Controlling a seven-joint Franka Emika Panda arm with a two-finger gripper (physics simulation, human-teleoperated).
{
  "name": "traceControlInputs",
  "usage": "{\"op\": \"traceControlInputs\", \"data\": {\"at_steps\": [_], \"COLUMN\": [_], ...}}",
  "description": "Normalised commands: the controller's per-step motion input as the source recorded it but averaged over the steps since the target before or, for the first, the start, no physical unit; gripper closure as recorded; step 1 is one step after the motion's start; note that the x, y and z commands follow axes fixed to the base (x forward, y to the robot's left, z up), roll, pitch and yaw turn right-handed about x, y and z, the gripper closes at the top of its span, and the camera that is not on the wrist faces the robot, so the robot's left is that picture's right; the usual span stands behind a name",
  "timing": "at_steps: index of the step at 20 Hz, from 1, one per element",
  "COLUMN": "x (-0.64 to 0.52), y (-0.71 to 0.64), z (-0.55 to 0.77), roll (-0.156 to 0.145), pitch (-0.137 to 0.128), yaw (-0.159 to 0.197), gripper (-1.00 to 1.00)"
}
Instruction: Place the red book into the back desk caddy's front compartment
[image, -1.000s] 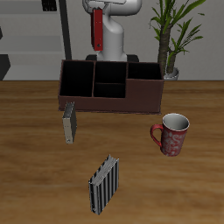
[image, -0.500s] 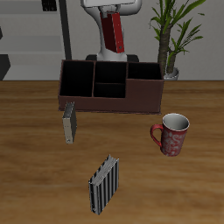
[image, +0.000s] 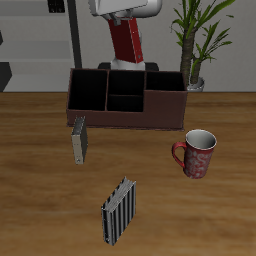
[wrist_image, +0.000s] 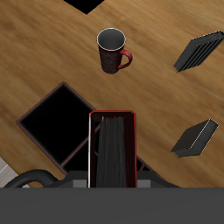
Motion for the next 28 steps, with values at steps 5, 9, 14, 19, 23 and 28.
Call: {"op": "traceControlInputs", "data": {"at_steps": [5, 9, 14, 19, 23, 28], "x": [0.07, 0.03, -0.02, 0.05, 0.16, 0.08], "y": [-0.16, -0.06, -0.03, 0.07, 0.0, -0.01], "z": [0.05, -0.11, -0.13, -0.13, -0.11, -0.22], "roll": [-0.022, -0.014, -0.047, -0.004, -0.011, -0.01], "pitch": [-0.004, 0.028, 0.032, 0.026, 0.013, 0.036], "yaw": [0.113, 0.14, 0.151, 0.187, 0.136, 0.137], "gripper": [1.0, 1.0, 1.0, 1.0, 1.0, 1.0]}}
